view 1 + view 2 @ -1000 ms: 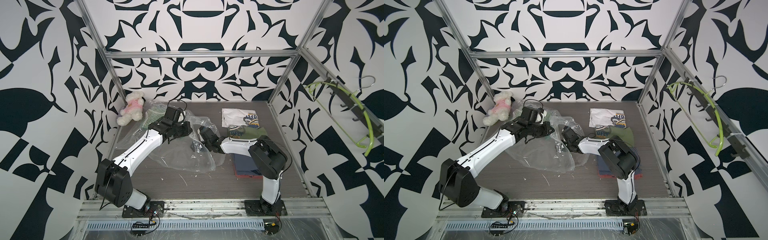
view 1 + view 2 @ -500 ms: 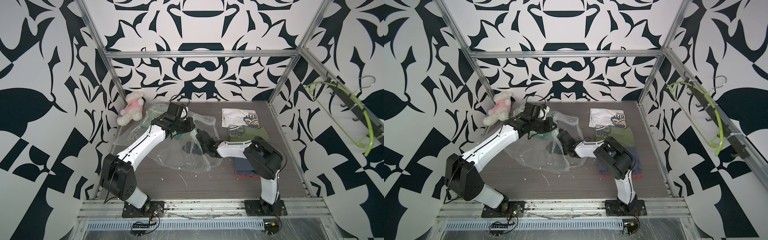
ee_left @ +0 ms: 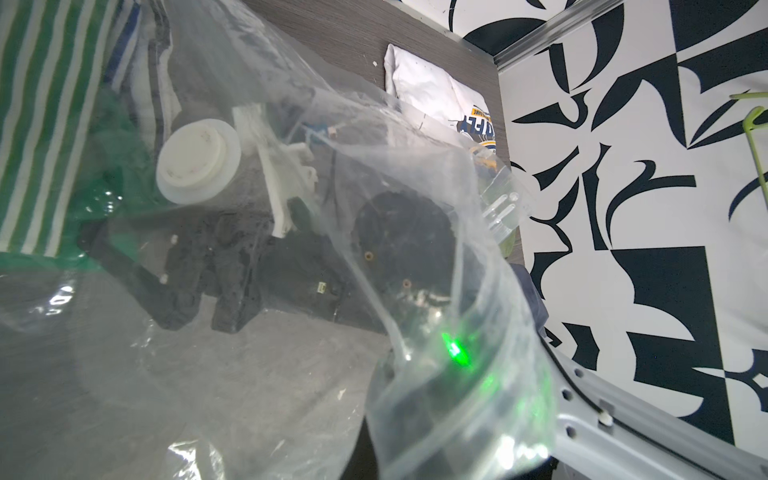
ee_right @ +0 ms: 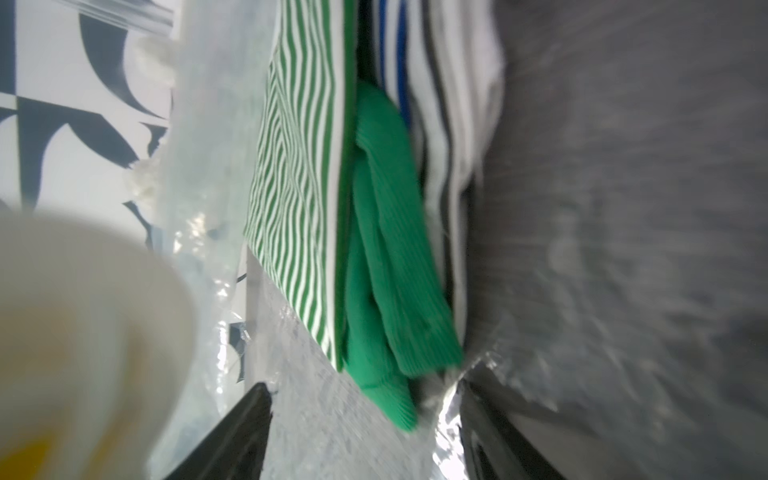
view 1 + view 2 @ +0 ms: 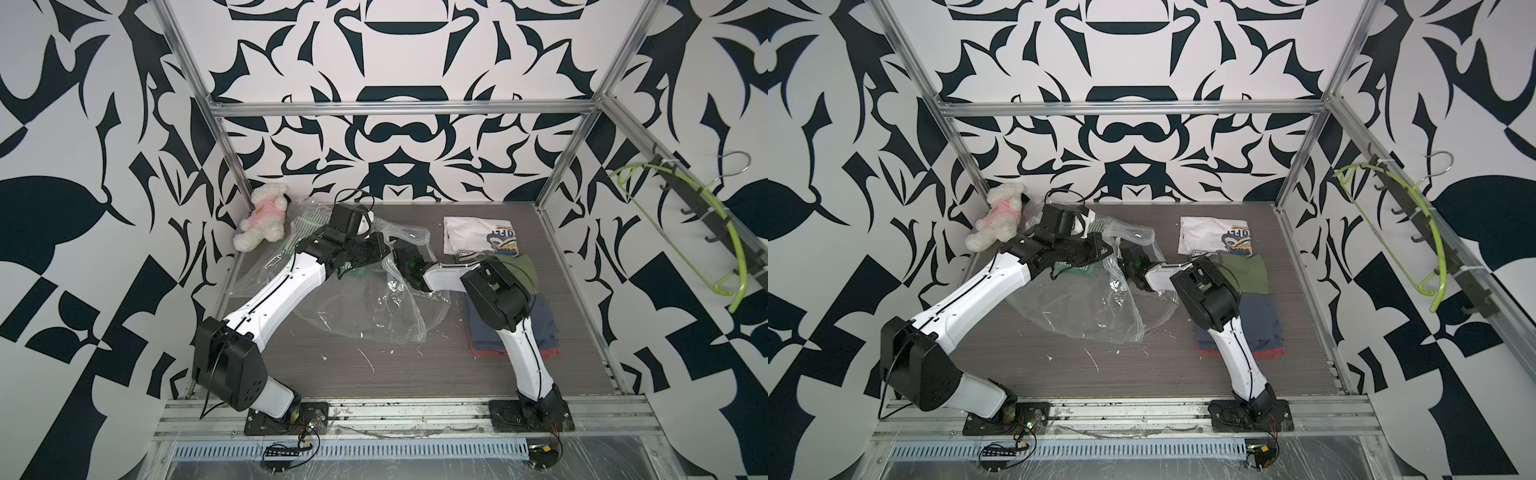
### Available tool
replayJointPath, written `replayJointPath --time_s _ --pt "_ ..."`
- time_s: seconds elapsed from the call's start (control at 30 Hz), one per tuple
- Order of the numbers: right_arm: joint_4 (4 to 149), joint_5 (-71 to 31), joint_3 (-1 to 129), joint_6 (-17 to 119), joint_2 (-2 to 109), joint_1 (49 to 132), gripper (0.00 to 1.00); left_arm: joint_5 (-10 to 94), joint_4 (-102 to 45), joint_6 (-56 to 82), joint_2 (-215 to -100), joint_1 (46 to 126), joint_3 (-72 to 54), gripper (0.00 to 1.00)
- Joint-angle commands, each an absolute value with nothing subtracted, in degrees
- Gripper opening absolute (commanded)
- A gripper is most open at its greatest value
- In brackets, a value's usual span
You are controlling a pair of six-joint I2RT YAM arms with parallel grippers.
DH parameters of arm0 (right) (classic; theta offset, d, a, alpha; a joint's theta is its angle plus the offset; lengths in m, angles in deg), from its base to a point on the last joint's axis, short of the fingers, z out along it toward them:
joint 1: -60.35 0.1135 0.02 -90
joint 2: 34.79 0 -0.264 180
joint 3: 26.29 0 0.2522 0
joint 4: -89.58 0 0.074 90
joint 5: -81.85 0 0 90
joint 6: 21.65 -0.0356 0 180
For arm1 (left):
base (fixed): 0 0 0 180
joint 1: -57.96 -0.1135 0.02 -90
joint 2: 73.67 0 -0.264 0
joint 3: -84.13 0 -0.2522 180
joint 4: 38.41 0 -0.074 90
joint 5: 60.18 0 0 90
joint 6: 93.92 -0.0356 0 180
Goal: Take the tank top out of the vacuum bag
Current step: Adjust the tank top in the vacuum bag.
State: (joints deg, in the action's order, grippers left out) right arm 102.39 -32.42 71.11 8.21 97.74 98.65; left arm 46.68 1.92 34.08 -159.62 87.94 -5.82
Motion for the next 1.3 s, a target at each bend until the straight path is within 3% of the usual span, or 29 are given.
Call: replayJointPath --time_s 0.0,0.07,0.2,0.27,0.37,0.87,1.27 --pt "98.93 -34.25 74.0 7.3 101.56 98.93 0.73 48.84 0.08 34.93 -158.19 87.93 -6.68 0.0" --pt "97.68 -34.25 76.23 8.24 103.06 98.93 0.72 48.8 -0.1 35.02 -158.18 87.93 -7.13 0.0" --pt "93.23 -34.28 81.67 10.94 105.22 98.85 0.58 48.19 -0.26 34.93 -158.23 87.91 -7.84 0.0" --pt "91.83 -34.21 83.56 11.83 105.57 98.72 0.28 48.02 -0.27 34.84 -158.28 87.93 -8.1 0.0" --pt "93.13 -35.39 84.24 11.37 106.78 98.24 0.0 47.31 -0.24 34.52 -158.47 87.93 -8.45 0.0" --pt "97.98 -32.77 60.12 12.43 86.2 100.77 0.0 37.29 -1.61 31.97 -160.15 86.93 -13.29 0.0" --pt "88.78 -26.86 44.86 18.43 69.57 103.5 0.0 32.61 -2.49 30.21 -160.97 83.2 -14.45 0.0"
